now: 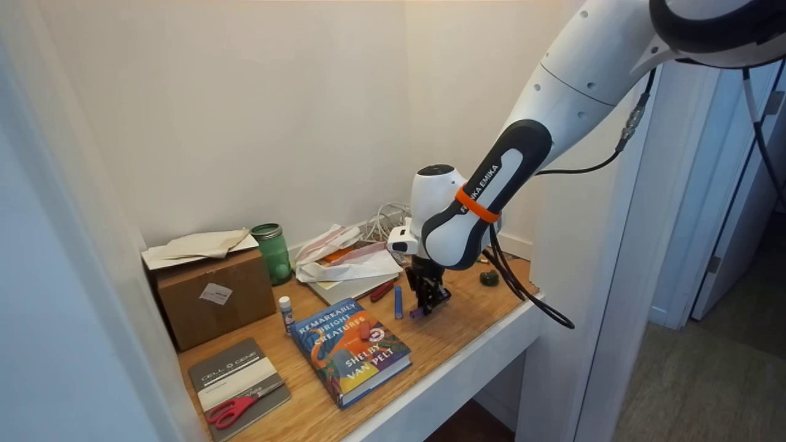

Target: Place the purple marker upright.

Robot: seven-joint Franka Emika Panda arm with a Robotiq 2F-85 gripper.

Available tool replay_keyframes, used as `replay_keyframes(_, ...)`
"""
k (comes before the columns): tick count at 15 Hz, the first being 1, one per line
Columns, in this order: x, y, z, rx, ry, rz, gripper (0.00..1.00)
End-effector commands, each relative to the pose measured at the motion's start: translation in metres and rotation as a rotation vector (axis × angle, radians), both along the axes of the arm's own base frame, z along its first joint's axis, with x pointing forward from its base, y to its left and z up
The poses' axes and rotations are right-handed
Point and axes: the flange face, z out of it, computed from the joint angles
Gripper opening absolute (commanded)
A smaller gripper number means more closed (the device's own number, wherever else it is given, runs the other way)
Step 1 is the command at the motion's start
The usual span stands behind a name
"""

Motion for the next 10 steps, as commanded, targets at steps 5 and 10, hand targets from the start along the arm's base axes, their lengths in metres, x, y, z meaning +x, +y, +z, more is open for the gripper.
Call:
replay_keyframes(5,-0.02,-0.004,0.04,0.134,-0.108,-0.186,0.05)
replay_keyframes(10,-0.046,-0.012,0.052,0.289,-0.209,-0.294,0.05)
